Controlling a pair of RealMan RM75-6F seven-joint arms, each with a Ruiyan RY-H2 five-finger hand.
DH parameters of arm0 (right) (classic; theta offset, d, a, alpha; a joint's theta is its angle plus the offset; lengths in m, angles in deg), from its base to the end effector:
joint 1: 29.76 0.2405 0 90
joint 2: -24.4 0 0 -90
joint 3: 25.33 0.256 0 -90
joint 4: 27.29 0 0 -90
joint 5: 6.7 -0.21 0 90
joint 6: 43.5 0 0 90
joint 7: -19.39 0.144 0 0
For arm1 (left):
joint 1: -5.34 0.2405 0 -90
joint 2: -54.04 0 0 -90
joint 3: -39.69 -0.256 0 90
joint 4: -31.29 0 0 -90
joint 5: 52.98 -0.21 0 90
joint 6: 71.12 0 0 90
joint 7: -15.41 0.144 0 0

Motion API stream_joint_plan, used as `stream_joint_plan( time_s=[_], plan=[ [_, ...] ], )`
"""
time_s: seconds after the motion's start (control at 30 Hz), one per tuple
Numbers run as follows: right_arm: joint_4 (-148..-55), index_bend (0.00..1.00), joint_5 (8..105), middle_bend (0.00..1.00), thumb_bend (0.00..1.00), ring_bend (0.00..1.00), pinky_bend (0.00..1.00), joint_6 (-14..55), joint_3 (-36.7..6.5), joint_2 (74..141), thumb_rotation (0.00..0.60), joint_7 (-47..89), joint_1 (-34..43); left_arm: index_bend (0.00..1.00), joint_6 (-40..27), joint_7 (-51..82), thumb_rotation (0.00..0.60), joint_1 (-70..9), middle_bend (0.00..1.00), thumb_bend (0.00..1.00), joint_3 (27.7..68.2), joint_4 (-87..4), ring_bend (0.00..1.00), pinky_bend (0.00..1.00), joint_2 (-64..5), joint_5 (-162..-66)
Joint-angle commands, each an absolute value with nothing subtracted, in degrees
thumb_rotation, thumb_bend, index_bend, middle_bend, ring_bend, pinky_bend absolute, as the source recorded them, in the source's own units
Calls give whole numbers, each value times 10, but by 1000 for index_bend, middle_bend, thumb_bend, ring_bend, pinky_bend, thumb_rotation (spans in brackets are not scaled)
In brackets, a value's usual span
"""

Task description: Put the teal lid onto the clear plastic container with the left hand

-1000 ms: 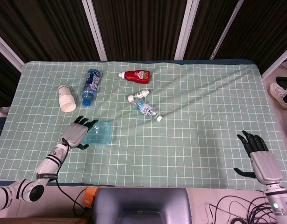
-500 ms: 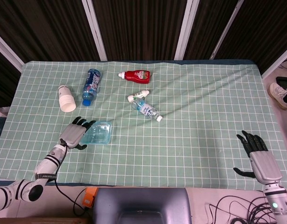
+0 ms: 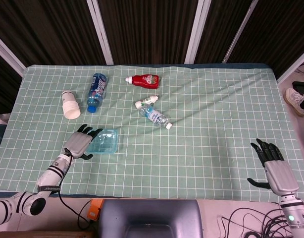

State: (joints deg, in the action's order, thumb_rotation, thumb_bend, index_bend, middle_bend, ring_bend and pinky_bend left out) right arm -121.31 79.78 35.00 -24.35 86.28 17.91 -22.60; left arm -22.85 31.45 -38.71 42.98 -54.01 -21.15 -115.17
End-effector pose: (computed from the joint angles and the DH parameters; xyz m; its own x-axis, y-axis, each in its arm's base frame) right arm -0.3094 -0.1849 0.1489 0.4336 -0.1307 0.8916 -0.9011 -0.0573 0.4298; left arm -0.2062 0.3555 0.0401 0.5962 0.3308 0.7315 0.7972 -0.3518 -0.4906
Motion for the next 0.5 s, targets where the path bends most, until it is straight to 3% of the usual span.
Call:
stream_joint_plan(
  time_s=[0.03,0.27,0.5],
  plan=[
    [-1213,0,798,0,185,0,8,350,-244,863,600,179,-226,0,-196,308,600,-377,226,216,437,-567,95,0,-194,-1181],
    [-1214,0,799,0,185,0,7,354,-243,861,600,183,-227,0,-162,319,600,-358,227,217,430,-625,101,0,-162,-1216],
    [-1215,0,801,0,185,0,7,351,-245,862,600,181,-226,0,-156,341,600,-340,231,216,408,-634,103,0,-173,-1224]
  ],
)
